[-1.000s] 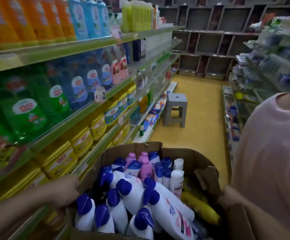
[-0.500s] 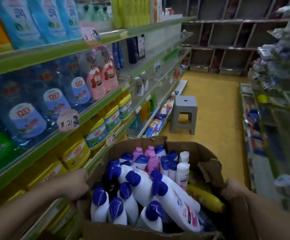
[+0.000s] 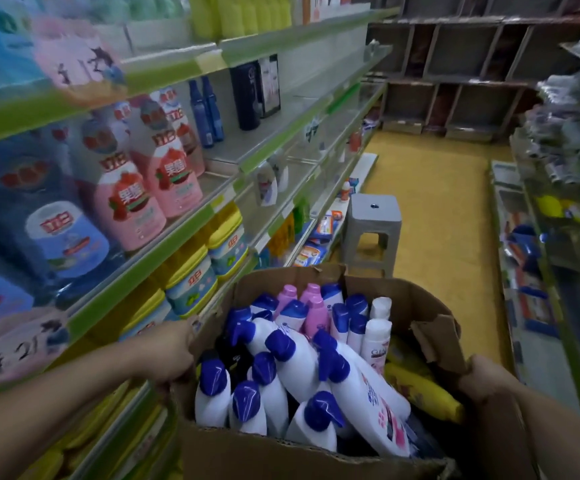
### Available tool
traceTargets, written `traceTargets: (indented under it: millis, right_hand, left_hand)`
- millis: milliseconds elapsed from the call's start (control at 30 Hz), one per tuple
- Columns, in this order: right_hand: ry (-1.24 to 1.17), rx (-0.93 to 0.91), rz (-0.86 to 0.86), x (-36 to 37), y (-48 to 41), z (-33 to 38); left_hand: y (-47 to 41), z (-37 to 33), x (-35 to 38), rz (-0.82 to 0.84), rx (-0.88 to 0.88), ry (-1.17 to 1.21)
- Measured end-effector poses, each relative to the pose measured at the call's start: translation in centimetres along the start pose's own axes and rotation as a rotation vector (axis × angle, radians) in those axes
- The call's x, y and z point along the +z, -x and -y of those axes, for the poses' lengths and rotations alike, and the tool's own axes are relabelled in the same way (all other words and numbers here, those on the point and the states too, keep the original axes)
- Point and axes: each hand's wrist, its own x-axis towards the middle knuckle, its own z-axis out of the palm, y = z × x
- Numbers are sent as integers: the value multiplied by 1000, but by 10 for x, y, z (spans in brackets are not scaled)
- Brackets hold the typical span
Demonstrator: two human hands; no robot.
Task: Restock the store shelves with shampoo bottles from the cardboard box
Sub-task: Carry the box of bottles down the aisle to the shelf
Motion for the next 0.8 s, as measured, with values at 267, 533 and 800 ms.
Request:
traceTargets:
  millis: [267,533,800]
  right_hand:
    - [3,-18,-1,-95,-93,5]
    - [95,-45,-12,-202,-195,-1]
    - [98,-25,26,-288,-311,-13]
  left_hand:
    - [-95,-93,-56,-31,19,-22]
    - [-179,-194,-85,4,-1,66]
    - [-276,-292,-119,71,35,100]
